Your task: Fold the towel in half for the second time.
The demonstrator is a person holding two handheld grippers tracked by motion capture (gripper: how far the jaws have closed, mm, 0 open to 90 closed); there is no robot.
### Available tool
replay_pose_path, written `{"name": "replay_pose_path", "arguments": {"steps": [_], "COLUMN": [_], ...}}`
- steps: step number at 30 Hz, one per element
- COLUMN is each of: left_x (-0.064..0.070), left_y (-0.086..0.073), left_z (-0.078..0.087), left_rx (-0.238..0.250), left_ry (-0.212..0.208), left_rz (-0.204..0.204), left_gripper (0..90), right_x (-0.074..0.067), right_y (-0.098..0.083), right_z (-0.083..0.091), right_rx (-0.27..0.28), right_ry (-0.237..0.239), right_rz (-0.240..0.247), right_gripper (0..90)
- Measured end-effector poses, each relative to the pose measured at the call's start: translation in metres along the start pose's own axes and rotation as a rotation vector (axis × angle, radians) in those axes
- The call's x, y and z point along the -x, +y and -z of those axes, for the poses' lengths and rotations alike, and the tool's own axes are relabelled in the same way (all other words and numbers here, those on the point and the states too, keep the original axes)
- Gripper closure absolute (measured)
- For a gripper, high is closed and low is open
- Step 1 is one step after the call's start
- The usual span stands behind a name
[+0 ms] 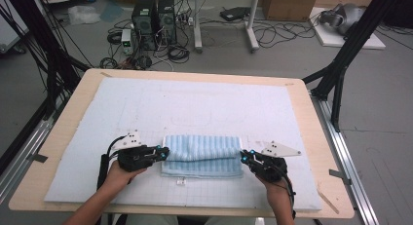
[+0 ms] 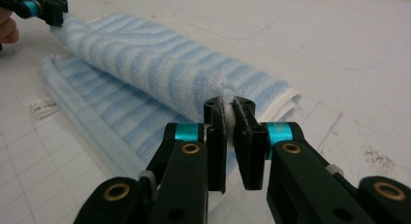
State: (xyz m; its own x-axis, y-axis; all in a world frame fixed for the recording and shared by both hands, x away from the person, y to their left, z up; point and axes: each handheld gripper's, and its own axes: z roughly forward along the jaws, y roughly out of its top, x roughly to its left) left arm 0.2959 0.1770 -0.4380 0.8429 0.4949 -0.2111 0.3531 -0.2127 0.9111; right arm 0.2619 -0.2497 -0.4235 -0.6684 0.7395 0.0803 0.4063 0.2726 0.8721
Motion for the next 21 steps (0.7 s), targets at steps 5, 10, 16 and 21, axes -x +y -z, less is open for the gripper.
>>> {"name": "replay_pose_path", "arguments": {"steps": [5,10,16,21], "left_x": [-0.006,-0.016,-0.017,-0.016], "left_y": [0.010,0.013,0.005,-0.002], "left_z": [0.007,-0.003,-0.017,-0.019], "left_rx": [0.086,0.040,-0.044,-0.084], "left_ry": [0.006,0.065,0.081,0.085], "left_rz": [0.068,0.082,0.084,0.086], "left_gripper": [56.9,58.0,59.3,53.4], "right_x": [-0.001,0.005,-0.006,-0.009], "right_y": [0.002,0.011,0.015,0.009], "right_z": [0.011,0.005,-0.028,-0.032], "right_rx": [0.037,0.073,-0.049,-0.068], "right_ry": [-0.039,-0.117,-0.038,0.072], "right_rz": [-0.031,-0.079,-0.012,0.008], "right_gripper": [60.4,51.2,56.1,51.6]}}
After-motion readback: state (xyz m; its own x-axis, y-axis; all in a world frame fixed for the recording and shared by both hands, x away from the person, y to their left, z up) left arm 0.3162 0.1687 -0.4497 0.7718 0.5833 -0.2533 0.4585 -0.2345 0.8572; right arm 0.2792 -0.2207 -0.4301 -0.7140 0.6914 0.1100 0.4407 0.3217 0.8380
